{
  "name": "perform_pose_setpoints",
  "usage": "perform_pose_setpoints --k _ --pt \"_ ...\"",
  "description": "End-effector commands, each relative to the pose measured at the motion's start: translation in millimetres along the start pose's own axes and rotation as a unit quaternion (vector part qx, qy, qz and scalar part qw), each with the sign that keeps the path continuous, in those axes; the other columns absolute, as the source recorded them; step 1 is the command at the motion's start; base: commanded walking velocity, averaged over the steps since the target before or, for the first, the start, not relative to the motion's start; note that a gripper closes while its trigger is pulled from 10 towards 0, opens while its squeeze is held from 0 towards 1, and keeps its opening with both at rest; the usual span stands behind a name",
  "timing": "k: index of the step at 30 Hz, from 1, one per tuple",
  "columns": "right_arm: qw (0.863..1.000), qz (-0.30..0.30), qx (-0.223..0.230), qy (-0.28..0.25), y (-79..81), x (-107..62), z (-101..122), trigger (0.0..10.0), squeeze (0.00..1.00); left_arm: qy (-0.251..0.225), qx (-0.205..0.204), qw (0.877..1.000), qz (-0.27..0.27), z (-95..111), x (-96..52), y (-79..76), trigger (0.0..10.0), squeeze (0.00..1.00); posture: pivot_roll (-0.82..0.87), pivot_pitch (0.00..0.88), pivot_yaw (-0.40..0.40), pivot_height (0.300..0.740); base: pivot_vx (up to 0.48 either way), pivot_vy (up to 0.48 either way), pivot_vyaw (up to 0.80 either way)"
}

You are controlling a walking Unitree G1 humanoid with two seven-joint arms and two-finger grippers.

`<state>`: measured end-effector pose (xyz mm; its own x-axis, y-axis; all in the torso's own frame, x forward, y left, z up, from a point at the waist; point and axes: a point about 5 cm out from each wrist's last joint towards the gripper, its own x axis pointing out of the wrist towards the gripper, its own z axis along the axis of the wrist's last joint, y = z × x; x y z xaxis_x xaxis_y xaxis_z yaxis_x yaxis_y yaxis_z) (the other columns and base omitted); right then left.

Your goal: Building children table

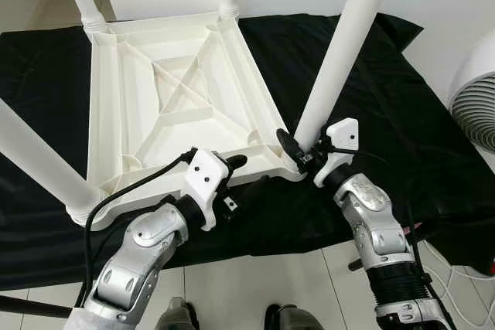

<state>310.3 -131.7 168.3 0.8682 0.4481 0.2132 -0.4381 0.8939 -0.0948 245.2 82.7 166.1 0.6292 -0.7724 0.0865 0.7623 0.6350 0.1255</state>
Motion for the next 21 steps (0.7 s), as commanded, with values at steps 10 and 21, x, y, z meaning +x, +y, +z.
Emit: perform_pose_setpoints --k 10,21 --pt "0.979 -0.199 0.018 0.046 -8.7 -4.5 -16 0.0 0.0 -0.003 -0.011 1.0 0.012 -3 7.9 -3.6 10.0 0.0 -0.1 0.161 0.014 0.74 0.0 0.0 0.0" --pt "0.979 -0.193 0.055 0.045 26.0 -0.4 -18 10.0 0.0 -0.017 -0.019 0.999 0.028 2 18.6 1.4 10.0 0.0 -0.1 0.152 0.038 0.74 0.0 0.0 0.0"
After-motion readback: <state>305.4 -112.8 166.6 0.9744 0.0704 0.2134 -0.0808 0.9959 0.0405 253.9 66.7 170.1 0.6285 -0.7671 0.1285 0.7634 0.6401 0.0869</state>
